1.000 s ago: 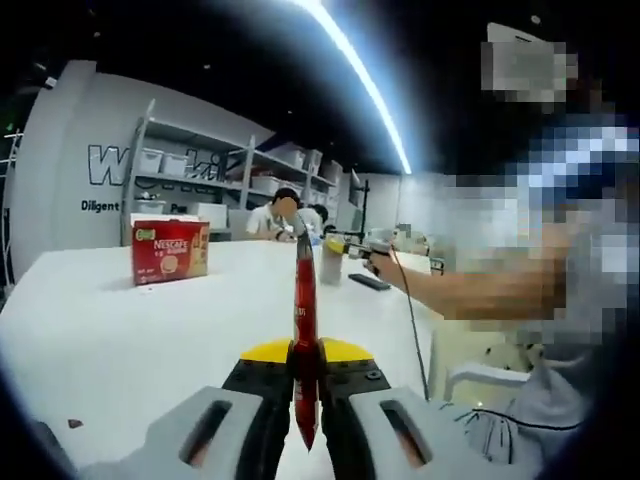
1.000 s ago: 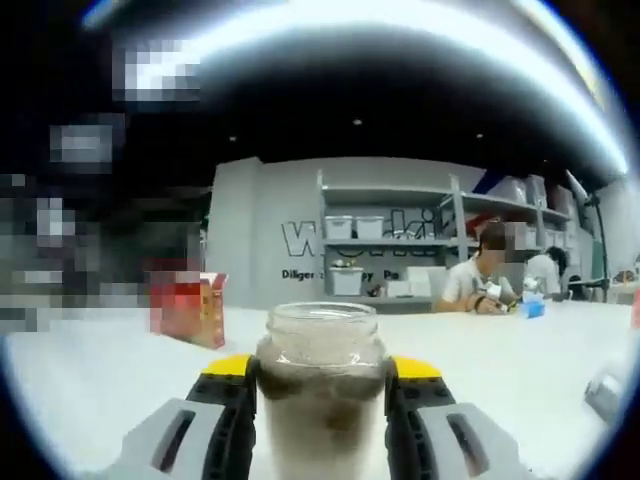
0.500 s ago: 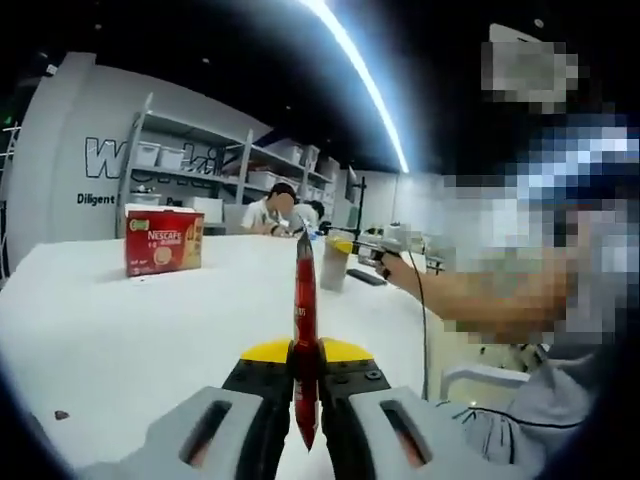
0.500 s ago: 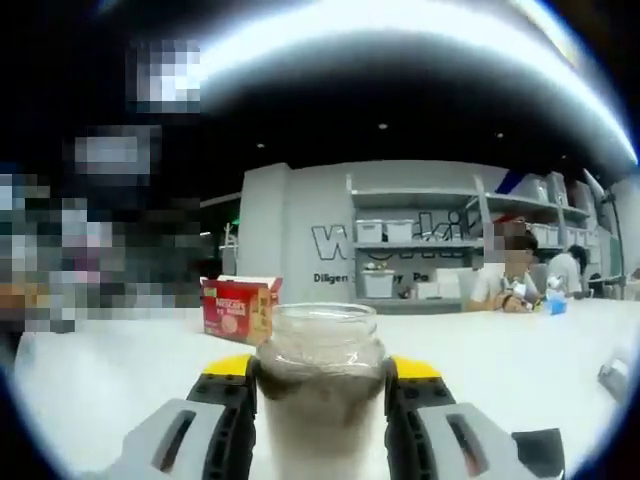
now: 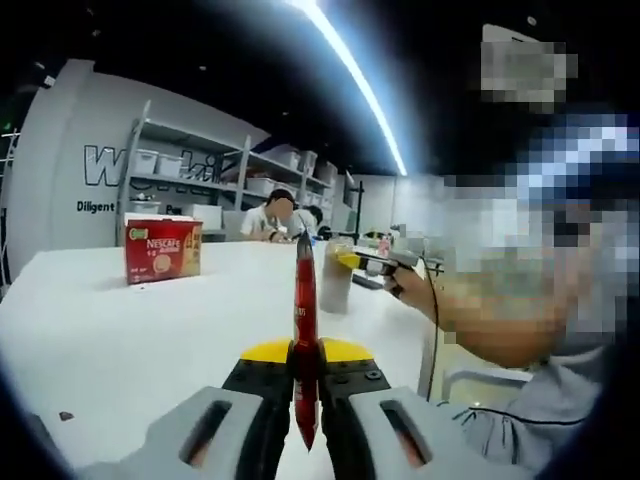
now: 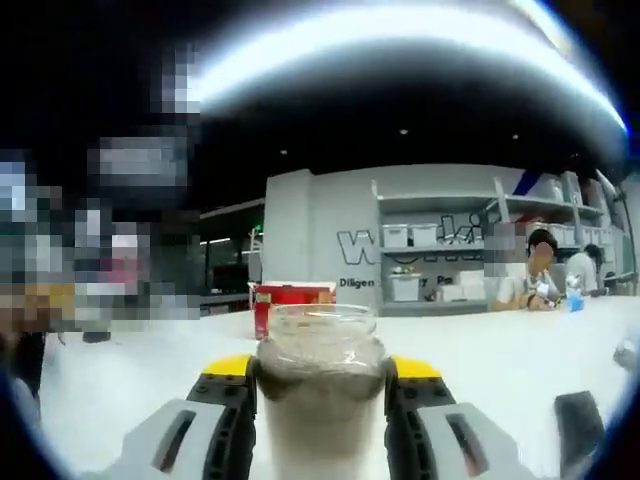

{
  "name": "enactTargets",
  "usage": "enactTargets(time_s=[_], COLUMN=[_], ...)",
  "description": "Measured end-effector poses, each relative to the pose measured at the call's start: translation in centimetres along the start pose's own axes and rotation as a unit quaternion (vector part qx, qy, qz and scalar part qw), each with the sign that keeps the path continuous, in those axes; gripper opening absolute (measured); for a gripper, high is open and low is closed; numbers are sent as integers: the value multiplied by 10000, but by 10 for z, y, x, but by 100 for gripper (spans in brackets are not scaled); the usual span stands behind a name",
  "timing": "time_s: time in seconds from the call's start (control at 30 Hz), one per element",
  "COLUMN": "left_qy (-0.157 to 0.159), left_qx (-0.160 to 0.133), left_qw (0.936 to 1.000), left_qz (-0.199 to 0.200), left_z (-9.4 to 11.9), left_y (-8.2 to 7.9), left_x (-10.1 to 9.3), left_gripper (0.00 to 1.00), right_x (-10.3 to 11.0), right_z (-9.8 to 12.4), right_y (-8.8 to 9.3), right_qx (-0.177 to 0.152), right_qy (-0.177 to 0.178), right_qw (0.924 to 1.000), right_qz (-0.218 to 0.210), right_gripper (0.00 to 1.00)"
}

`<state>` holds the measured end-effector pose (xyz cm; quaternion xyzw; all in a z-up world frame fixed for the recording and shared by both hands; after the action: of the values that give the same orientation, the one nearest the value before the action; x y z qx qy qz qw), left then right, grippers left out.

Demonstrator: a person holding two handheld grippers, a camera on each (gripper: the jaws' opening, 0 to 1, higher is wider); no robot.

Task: Tear open the coffee pouch, take out the coffee, and pour the coffee from the pouch into the cup

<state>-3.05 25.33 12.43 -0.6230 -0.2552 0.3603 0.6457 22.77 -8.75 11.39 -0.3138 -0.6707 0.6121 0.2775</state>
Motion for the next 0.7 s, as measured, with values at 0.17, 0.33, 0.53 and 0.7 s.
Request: enactTargets(time_s=[0.17, 0.33, 0.53, 0.7], left_qy=[-40, 19, 44, -42], left_qx=[-86, -49, -61, -140], left_qw=[10000, 10000, 9999, 9998], left_qz=[-9, -45, -123, -135], left_z=[4, -1, 1, 9], left_y=[-5, -5, -9, -13], left_x=[1, -4, -8, -5], left_gripper=[11, 11, 11, 11], right_x=[53, 103, 168, 217], right_z=[4, 4, 13, 23], right_y=[-1, -3, -6, -9], right_qx=[-138, -192, -227, -253], right_qy=[-422, -807, -1238, -1823], right_qw=[9990, 9965, 9919, 9827], right_qz=[-86, -123, -172, -222], right_gripper=[50, 50, 50, 50])
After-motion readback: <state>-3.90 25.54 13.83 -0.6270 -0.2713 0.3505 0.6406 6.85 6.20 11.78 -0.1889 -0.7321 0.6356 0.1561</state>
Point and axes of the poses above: the point that each gripper's makers call its tool centre point, and the gripper's own axes: z roughly backward along the fingers, x roughly to its left, y roughly out of its underside, the point moved 4 cm from there along z, roughly backward along the fingers, and after that the axes turned 2 degrees about y, right-handed, at the moved point
